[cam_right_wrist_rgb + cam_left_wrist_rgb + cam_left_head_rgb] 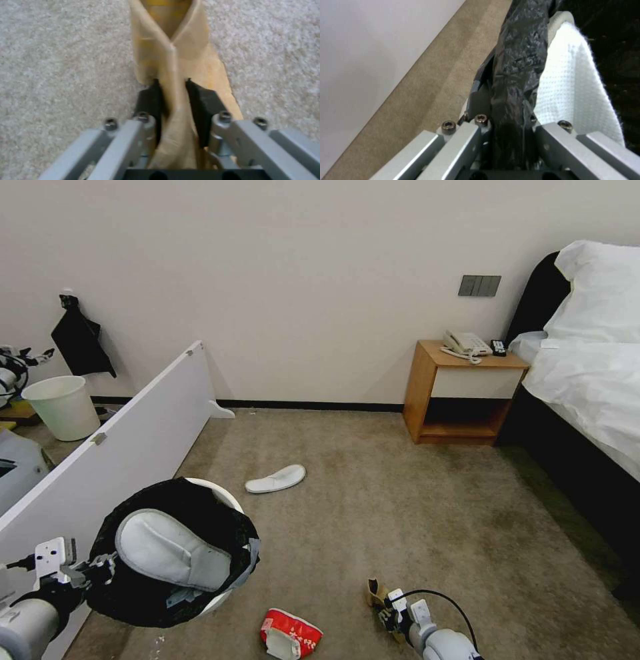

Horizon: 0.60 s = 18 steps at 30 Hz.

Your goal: Pick up the trash bin, then pick up the garbage from the floor and place it into the trash bin.

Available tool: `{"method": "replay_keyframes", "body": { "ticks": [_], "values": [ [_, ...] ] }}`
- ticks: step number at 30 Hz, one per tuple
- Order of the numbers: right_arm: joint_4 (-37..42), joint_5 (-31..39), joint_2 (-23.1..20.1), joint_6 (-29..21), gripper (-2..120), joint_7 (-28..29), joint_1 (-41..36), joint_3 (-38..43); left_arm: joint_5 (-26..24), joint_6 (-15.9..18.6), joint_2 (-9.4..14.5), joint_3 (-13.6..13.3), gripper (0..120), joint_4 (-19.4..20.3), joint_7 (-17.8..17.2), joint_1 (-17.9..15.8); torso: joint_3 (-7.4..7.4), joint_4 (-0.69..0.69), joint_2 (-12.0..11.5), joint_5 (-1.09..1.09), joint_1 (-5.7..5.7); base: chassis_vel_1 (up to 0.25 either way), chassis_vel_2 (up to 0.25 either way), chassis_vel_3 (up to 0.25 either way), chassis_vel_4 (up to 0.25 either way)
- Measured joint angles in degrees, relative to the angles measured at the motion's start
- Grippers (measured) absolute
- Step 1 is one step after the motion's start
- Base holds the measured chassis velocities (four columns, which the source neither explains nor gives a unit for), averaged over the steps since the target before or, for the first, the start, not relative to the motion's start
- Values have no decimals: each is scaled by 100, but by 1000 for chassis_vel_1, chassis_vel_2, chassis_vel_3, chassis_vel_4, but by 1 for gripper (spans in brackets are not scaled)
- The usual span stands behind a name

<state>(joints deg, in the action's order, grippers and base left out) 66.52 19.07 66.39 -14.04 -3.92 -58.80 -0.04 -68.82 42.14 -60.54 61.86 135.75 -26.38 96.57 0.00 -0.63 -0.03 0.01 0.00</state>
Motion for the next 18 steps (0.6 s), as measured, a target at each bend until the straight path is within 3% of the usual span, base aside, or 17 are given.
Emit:
{"method": "replay_keyframes", "body": {
  "ticks": [5, 18],
  "values": [
    [88, 39, -66, -29, 0, 5, -34, 26, 6, 0, -4, -31, 3, 16, -3, -5, 0, -2, 0, -1, 0, 0, 0, 0, 0],
    [585, 73, -252, 51, 0, -66, -54, 260, 33, 0, -23, -109, 3, 33, -14, -12, 0, -2, 0, -2, 0, 0, 0, 0, 0]
  ]
}}
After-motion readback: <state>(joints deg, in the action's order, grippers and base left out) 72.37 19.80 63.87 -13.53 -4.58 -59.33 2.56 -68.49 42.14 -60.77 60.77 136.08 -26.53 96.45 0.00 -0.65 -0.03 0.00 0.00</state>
